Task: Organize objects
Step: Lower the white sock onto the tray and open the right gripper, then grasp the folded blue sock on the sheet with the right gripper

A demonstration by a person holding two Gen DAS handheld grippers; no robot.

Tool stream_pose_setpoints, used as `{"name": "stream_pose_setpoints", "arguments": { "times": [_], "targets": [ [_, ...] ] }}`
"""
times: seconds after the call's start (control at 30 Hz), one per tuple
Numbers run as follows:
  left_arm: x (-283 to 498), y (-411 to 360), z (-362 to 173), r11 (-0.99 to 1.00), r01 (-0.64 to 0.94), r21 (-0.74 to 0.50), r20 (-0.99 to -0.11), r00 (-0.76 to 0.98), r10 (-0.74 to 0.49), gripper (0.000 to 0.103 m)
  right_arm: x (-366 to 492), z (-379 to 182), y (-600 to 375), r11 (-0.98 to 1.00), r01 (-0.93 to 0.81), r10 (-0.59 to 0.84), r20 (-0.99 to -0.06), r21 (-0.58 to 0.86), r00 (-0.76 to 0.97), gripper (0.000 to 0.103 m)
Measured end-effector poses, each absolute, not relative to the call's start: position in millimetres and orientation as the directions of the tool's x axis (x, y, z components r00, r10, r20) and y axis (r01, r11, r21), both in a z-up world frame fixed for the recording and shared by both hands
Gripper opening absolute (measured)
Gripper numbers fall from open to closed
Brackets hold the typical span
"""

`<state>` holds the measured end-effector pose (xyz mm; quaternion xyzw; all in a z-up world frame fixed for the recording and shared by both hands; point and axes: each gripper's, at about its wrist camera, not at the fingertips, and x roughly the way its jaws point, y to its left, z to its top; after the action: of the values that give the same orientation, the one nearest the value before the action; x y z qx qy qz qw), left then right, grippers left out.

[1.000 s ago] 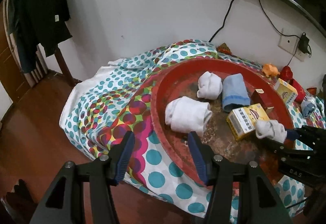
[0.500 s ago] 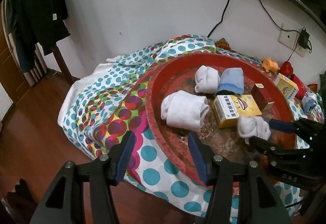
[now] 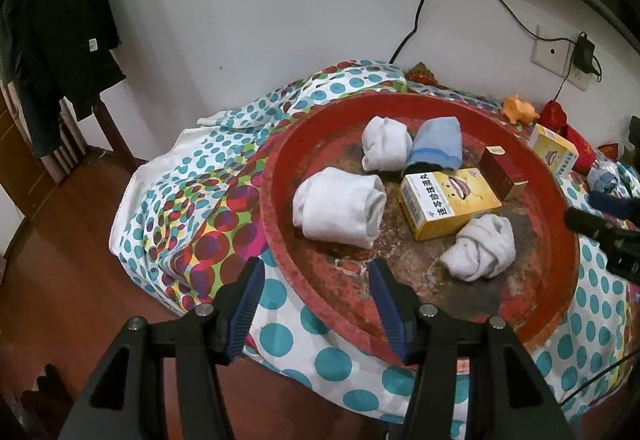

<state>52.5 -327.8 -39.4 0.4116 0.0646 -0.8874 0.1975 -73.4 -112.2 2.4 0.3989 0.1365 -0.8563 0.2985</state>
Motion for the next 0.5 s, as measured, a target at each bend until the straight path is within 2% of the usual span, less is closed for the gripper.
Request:
{"name": "stream_pose_setpoints", "arguments": {
  "times": [0.23, 0.5],
  "targets": [
    [50.7, -316.7, -40.9, -0.921, 0.382, 0.081, -0.749, -0.586, -0.309, 0.056, -93.9, -3.4, -71.7, -0.847, 0.528, -0.309, -0.758, -0.054, -0.574, 0.07],
    [47.5, -304.1, -42.2, -0.931, 0.351, 0.098, -0.751, -0.588, -0.301, 0.056, -129.4, -28.7, -10.3, -0.917, 0.399, -0.229, -0.782, -0.027, -0.58, 0.07]
  ]
}}
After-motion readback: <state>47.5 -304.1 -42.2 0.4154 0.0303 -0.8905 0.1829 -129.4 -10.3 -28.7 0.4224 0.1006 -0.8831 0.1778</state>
